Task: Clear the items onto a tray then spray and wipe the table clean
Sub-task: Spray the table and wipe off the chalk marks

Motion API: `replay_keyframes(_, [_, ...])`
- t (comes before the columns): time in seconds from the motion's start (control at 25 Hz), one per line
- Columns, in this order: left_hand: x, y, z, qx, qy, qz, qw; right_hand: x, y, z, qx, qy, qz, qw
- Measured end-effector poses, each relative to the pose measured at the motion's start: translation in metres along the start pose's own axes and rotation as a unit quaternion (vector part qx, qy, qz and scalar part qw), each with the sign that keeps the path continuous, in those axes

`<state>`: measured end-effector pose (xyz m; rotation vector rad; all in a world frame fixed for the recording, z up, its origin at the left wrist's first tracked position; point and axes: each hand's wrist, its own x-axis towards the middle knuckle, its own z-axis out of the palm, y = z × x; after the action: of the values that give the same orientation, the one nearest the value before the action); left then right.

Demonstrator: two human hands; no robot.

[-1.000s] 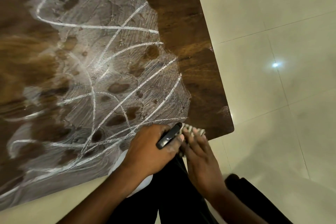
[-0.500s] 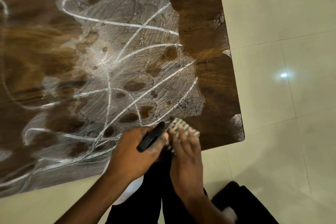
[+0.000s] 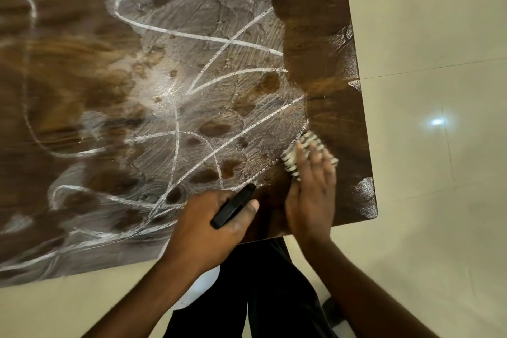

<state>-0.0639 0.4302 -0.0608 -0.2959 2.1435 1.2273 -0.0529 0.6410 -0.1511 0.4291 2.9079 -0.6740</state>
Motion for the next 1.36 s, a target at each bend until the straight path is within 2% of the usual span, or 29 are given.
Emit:
replay_keyframes(0.04, [0.003,0.003,0.0,-0.004,0.006,-0.001,1.0,-0.019,-0.01,0.009,-0.01,-0.044,-0.085,0.995])
replay_keyframes(0.08, [0.005,0.006,0.0,-0.012,0.014,0.002,1.0,-0.037,-0.011,0.014,-0.028,-0.101,-0.201,0.974])
replay_keyframes(0.12, [0.008,0.008,-0.001,-0.017,0.023,0.006,1.0,-0.048,-0.005,0.013,-0.056,-0.155,-0.328,0.93])
replay_keyframes(0.16, [0.009,0.011,-0.003,-0.017,0.03,0.009,0.999,-0.044,0.008,0.005,-0.088,-0.206,-0.442,0.869])
replay_keyframes(0.2, [0.011,0.014,-0.005,-0.016,0.036,0.011,0.999,-0.027,0.024,-0.005,-0.115,-0.239,-0.521,0.811])
replay_keyframes(0.24, [0.013,0.015,-0.006,-0.018,0.041,0.011,0.999,-0.005,0.035,-0.016,-0.136,-0.246,-0.549,0.787])
replay_keyframes(0.28, [0.016,0.015,-0.008,-0.021,0.044,0.009,0.999,0.017,0.044,-0.025,-0.144,-0.228,-0.528,0.805])
replay_keyframes(0.32, [0.018,0.015,-0.009,-0.023,0.048,0.004,0.999,0.04,0.051,-0.032,-0.136,-0.194,-0.462,0.855])
replay_keyframes(0.4, [0.02,0.016,-0.012,-0.027,0.06,-0.008,0.998,0.074,0.049,-0.043,-0.071,-0.083,-0.256,0.961])
replay_keyframes(0.44, [0.021,0.017,-0.013,-0.033,0.065,-0.012,0.997,0.08,0.037,-0.039,-0.024,-0.027,-0.138,0.99])
replay_keyframes(0.52, [0.024,0.019,-0.014,-0.05,0.07,-0.015,0.996,0.068,-0.007,-0.016,0.031,0.032,0.037,0.998])
replay_keyframes(0.56, [0.026,0.02,-0.015,-0.059,0.072,-0.016,0.996,0.053,-0.028,-0.003,0.031,0.023,0.051,0.998])
replay_keyframes(0.6, [0.029,0.022,-0.015,-0.065,0.073,-0.02,0.995,0.034,-0.043,0.008,0.02,-0.006,0.004,1.0])
replay_keyframes(0.64, [0.032,0.024,-0.016,-0.068,0.072,-0.025,0.995,0.015,-0.05,0.016,0.01,-0.056,-0.082,0.995])
replay_keyframes(0.68, [0.035,0.026,-0.017,-0.072,0.074,-0.027,0.994,-0.001,-0.049,0.019,-0.006,-0.115,-0.197,0.974])
replay_keyframes(0.72, [0.038,0.026,-0.019,-0.069,0.078,-0.024,0.994,-0.007,-0.041,0.017,-0.037,-0.165,-0.327,0.93])
replay_keyframes(0.76, [0.041,0.027,-0.021,-0.061,0.081,-0.017,0.995,0.003,-0.027,0.009,-0.073,-0.202,-0.449,0.868])
replay_keyframes(0.8, [0.043,0.027,-0.022,-0.053,0.081,-0.011,0.995,0.024,-0.011,-0.002,-0.103,-0.221,-0.536,0.808])
replay_keyframes(0.84, [0.045,0.028,-0.024,-0.049,0.08,-0.007,0.996,0.047,0.002,-0.013,-0.124,-0.219,-0.576,0.778])
replay_keyframes(0.88, [0.047,0.028,-0.025,-0.051,0.08,-0.006,0.995,0.071,0.013,-0.023,-0.137,-0.2,-0.572,0.784])
replay_keyframes(0.92, [0.048,0.027,-0.027,-0.054,0.083,-0.01,0.995,0.096,0.022,-0.031,-0.136,-0.17,-0.527,0.822])
replay_keyframes(0.96, [0.05,0.028,-0.028,-0.056,0.087,-0.016,0.994,0.118,0.027,-0.039,-0.126,-0.139,-0.444,0.876])
replay_keyframes(1.04, [0.054,0.029,-0.031,-0.065,0.093,-0.027,0.993,0.146,0.017,-0.044,-0.065,-0.055,-0.209,0.974])
replay_keyframes(1.12, [0.058,0.033,-0.031,-0.075,0.096,-0.027,0.992,0.149,-0.026,-0.025,-0.002,0.025,-0.011,1.0])
replay_keyframes(1.16, [0.06,0.034,-0.032,-0.076,0.099,-0.028,0.992,0.14,-0.049,-0.011,0.017,0.039,0.031,0.999])
replay_keyframes(1.2, [0.062,0.036,-0.032,-0.077,0.106,-0.029,0.991,0.124,-0.069,0.002,0.022,0.032,0.02,0.999])
replay_keyframes(1.28, [0.068,0.04,-0.035,-0.079,0.119,-0.028,0.989,0.085,-0.088,0.019,0.013,-0.048,-0.152,0.987])
replay_keyframes(1.32, [0.071,0.042,-0.037,-0.078,0.122,-0.026,0.989,0.069,-0.086,0.022,0.004,-0.104,-0.282,0.954])
replay_keyframes(1.36, [0.075,0.044,-0.039,-0.075,0.124,-0.022,0.989,0.064,-0.075,0.021,-0.015,-0.145,-0.415,0.898])
